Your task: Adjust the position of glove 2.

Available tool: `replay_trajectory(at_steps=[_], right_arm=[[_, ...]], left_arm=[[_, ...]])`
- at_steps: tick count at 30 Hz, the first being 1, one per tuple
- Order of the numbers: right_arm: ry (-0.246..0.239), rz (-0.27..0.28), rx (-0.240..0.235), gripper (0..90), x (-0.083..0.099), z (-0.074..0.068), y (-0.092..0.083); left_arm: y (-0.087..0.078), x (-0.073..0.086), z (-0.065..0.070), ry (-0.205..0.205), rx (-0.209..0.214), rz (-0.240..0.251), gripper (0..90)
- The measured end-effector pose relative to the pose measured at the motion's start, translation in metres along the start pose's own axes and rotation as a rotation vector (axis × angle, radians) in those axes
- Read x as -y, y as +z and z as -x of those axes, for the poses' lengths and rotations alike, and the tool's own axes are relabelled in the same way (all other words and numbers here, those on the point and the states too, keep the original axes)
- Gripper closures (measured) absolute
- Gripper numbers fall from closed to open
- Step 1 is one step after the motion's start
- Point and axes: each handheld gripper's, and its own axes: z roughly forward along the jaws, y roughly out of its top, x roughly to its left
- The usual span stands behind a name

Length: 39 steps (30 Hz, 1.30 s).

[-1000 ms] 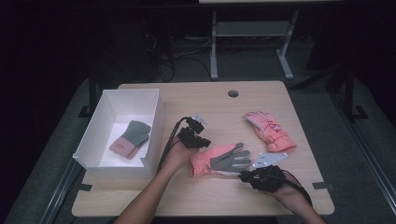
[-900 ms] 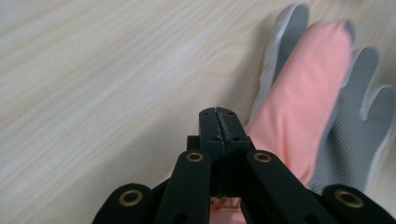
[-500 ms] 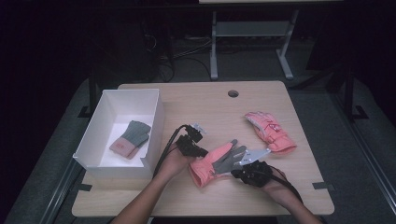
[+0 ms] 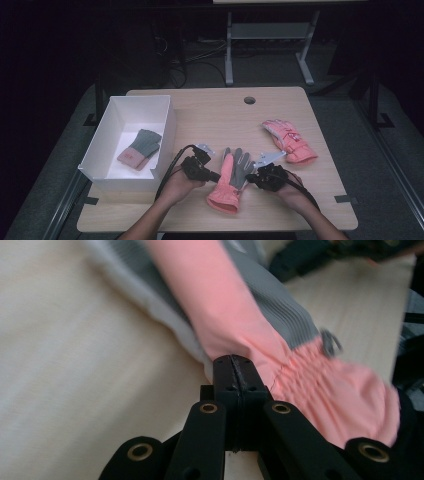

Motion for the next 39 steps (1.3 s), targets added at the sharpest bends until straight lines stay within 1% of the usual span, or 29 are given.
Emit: replay_trajectory(at_steps=[1,2,4,5,7,9,10,13,14,15,18,19,21,22,25,26,27,28,29,30,31,32,33,34,35,36,37,38,39], right_arm=[[0.013,0.003,0.003,90.0,-0.003,0.003,0.002],[0.013,0.003,0.003,90.0,-0.003,0.003,0.002],[0.023,-0.001,0.012,90.0,-0.006,0.007,0.003],[0.028,0.004,0.016,90.0,-0.009,0.009,0.005],[0.035,0.004,0.019,90.0,-0.013,0.011,0.007],[0.027,0.007,0.022,90.0,-0.015,0.013,0.009],[0.027,0.007,0.022,90.0,-0.015,0.013,0.009],[0.025,0.016,0.018,90.0,-0.017,0.013,0.011],[0.025,0.016,0.018,90.0,-0.017,0.013,0.011],[0.020,0.018,0.016,90.0,-0.017,0.014,0.010],[0.021,0.024,0.016,90.0,-0.017,0.014,0.009],[0.026,0.029,0.013,90.0,-0.017,0.015,0.008],[0.024,0.031,0.013,89.6,-0.017,0.015,0.007],[0.024,0.032,0.015,87.4,-0.016,0.016,0.006],[0.045,0.037,0.009,78.5,-0.015,0.017,0.003],[0.045,0.037,0.009,78.5,-0.015,0.017,0.003],[0.053,0.037,0.012,73.4,-0.014,0.019,0.001],[0.055,0.030,0.013,70.3,-0.014,0.020,-0.001],[0.059,0.033,0.020,68.1,-0.014,0.021,-0.002],[0.057,0.026,0.025,65.2,-0.013,0.022,-0.004],[0.068,0.027,0.029,61.2,-0.013,0.022,-0.006],[0.068,0.027,0.029,61.2,-0.013,0.022,-0.006],[0.071,0.030,0.035,59.6,-0.012,0.023,-0.008],[0.071,0.026,0.032,57.8,-0.012,0.024,-0.010],[0.079,0.029,0.037,57.5,-0.010,0.027,-0.013],[0.079,0.029,0.037,57.5,-0.010,0.027,-0.013],[0.081,0.029,0.040,57.5,-0.010,0.028,-0.014],[0.089,0.033,0.050,56.9,-0.009,0.031,-0.018],[0.089,0.033,0.050,56.9,-0.009,0.031,-0.018]], left_arm=[[0.000,0.003,0.005,0.010,0.029,0.004,89.6],[0.000,0.003,0.005,0.010,0.029,0.004,89.6],[0.003,0.005,0.010,0.022,0.052,0.005,89.6],[0.007,0.006,0.016,0.035,0.077,-0.001,89.6],[0.012,0.005,0.022,0.050,0.094,0.001,89.6],[0.016,0.004,0.028,0.069,0.112,-0.006,89.5],[0.016,0.004,0.028,0.069,0.112,-0.006,89.5],[0.025,0.001,0.038,0.110,0.121,-0.013,89.5],[0.025,0.001,0.038,0.110,0.121,-0.013,89.5],[0.031,-0.002,0.042,0.122,0.130,-0.014,89.6],[0.034,-0.003,0.044,0.137,0.133,-0.020,89.5],[0.034,-0.004,0.045,0.151,0.129,-0.019,89.5],[0.031,-0.002,0.046,0.157,0.129,-0.011,87.9],[0.031,-0.002,0.046,0.157,0.129,-0.011,86.2],[0.022,0.006,0.043,0.176,0.112,0.010,79.5],[0.022,0.006,0.043,0.176,0.112,0.010,76.8],[0.015,0.010,0.041,0.194,0.086,0.014,73.5],[0.015,0.010,0.041,0.194,0.086,0.014,70.2],[0.009,0.015,0.039,0.199,0.055,0.027,66.4],[0.009,0.015,0.039,0.199,0.055,0.027,63.1],[0.006,0.017,0.037,0.201,0.040,0.032,59.7],[0.003,0.019,0.036,0.206,0.025,0.036,59.7],[0.000,0.023,0.035,0.201,0.011,0.047,56.2],[-0.002,0.025,0.034,0.199,0.009,0.053,53.3],[-0.007,0.030,0.032,0.189,-0.006,0.068,46.2],[-0.007,0.030,0.032,0.189,-0.006,0.068,44.1],[-0.009,0.033,0.031,0.189,-0.015,0.067,44.1],[-0.010,0.036,0.030,0.186,-0.020,0.081,37.4],[-0.011,0.040,0.029,0.186,-0.029,0.082,37.4]])
